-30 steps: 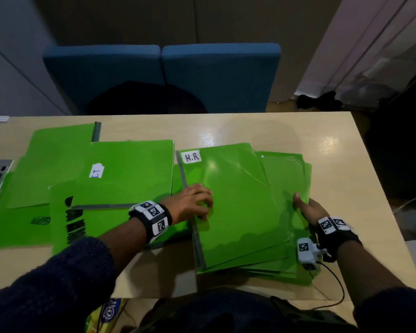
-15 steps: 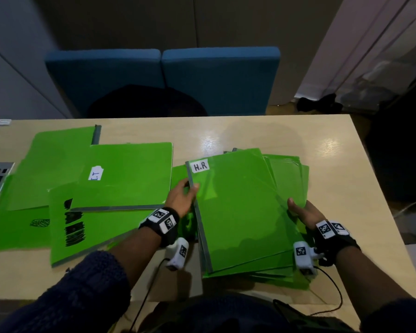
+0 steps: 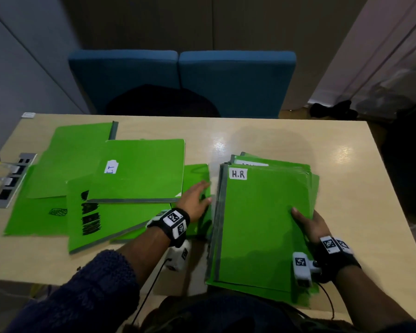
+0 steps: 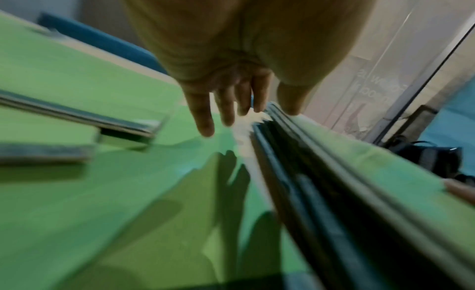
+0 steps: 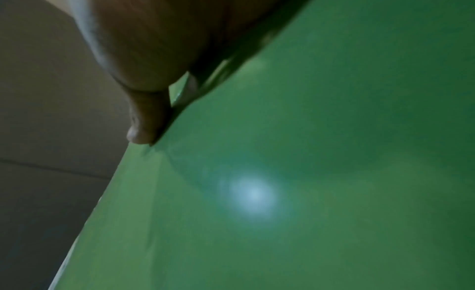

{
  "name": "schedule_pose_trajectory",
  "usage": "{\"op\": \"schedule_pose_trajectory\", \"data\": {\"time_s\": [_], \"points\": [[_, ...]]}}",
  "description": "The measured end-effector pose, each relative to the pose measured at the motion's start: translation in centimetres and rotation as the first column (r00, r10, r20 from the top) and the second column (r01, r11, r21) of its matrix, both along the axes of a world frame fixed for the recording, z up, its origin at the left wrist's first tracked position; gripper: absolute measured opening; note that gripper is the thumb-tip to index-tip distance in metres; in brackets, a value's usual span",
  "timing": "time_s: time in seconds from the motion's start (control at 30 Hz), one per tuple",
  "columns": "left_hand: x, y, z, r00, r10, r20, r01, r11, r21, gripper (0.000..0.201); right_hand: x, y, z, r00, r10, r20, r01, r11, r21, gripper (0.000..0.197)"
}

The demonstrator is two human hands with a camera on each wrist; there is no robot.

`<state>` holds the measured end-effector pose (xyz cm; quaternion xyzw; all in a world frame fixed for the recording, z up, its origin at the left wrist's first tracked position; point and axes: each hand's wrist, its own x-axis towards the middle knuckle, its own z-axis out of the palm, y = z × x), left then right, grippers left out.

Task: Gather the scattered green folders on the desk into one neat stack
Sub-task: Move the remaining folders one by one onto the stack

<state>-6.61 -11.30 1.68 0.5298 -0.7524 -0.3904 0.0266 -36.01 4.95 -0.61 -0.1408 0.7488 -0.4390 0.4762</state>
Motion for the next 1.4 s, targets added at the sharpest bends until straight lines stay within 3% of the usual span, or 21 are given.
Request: {"op": "schedule_pose_trajectory", "data": {"time_s": [0.1,0.17,0.27,0.4,0.43,0.53,0.57,0.63,0.67,0.77,0.87,1.0,1.1,1.2,1.27,1.4], "points": [[5.3,-2.1,-1.2,0.972,0.126,0.196,-0.087,0.976,-0.200,0.073,0.0,0.6,1.0,0.999,-0.047,0.023,0.048,0.998,-0.046,0.091],[8.9,-2.7,-2.1,0.902,0.120,0.414,-0.047,0.982,-0.182,0.084,-0.4,0.5,1.3,0.999,-0.049,0.011,0.049,0.995,-0.083,0.112],[12.1,-2.1,-3.2,0.835,0.003,0.550,0.063,0.993,-0.102,0.080,-0.6,-0.2,2.4,0.999,-0.029,0.030,0.032,0.993,-0.113,0.106],[13.2,-0.8,-3.8,0.855,-0.009,0.519,0.129,0.972,-0.195,0.062,0.5,-2.2,3.5,1.000,-0.009,0.025,0.013,0.989,-0.149,0.107],[13.3,-0.7,-3.7,0.863,-0.003,0.506,0.127,0.969,-0.212,0.059,1.0,-3.0,3.7,0.999,-0.002,0.033,0.008,0.987,-0.159,0.099],[13.8,-0.7,-3.3,0.865,-0.029,0.501,0.159,0.962,-0.220,0.058,2.9,-5.6,4.6,0.998,0.015,0.064,-0.003,0.983,-0.182,0.045],[14.1,-0.8,-3.2,0.855,-0.039,0.517,0.178,0.959,-0.222,0.060,3.4,-6.5,4.4,0.999,0.015,0.052,-0.006,0.987,-0.161,0.038],[15.0,-0.9,-3.0,0.834,-0.039,0.551,0.188,0.958,-0.217,0.061,4.8,-8.1,4.5,0.999,0.031,0.017,-0.029,0.992,-0.123,0.039],[15.7,-0.8,-3.1,0.835,-0.034,0.549,0.169,0.966,-0.196,0.062,5.5,-8.7,4.3,0.998,0.054,0.015,-0.052,0.992,-0.116,0.049],[17.9,-0.4,-3.8,0.880,-0.067,0.471,0.113,0.991,-0.070,0.074,6.8,-9.8,2.8,0.994,0.107,-0.001,-0.107,0.992,-0.064,0.105],[18.5,-0.1,-3.7,0.840,-0.146,0.523,0.215,0.974,-0.074,0.082,6.8,-9.6,0.6,0.996,0.090,-0.001,-0.090,0.996,-0.011,0.119],[17.8,0.2,-3.1,0.746,-0.220,0.628,0.369,0.922,-0.115,0.071,6.6,-8.9,-0.4,0.997,0.066,-0.038,-0.063,0.996,0.064,0.113],[18.2,0.7,-2.9,0.696,-0.288,0.658,0.489,0.861,-0.140,0.053,6.8,-8.5,-0.1,0.995,0.084,-0.060,-0.077,0.990,0.115,0.089],[19.3,0.9,-2.1,0.742,-0.314,0.592,0.513,0.834,-0.200,0.044,6.4,-8.1,-0.8,0.991,0.089,-0.097,-0.072,0.984,0.163,0.089],[20.5,0.7,-1.5,0.817,-0.289,0.499,0.479,0.821,-0.310,0.050,6.6,-8.0,-0.6,0.987,0.116,-0.113,-0.097,0.981,0.166,0.086],[22.6,0.9,-0.2,0.886,-0.222,0.407,0.418,0.764,-0.492,0.039,6.7,-8.2,-0.2,0.985,0.125,-0.115,-0.106,0.981,0.165,0.060]]}}
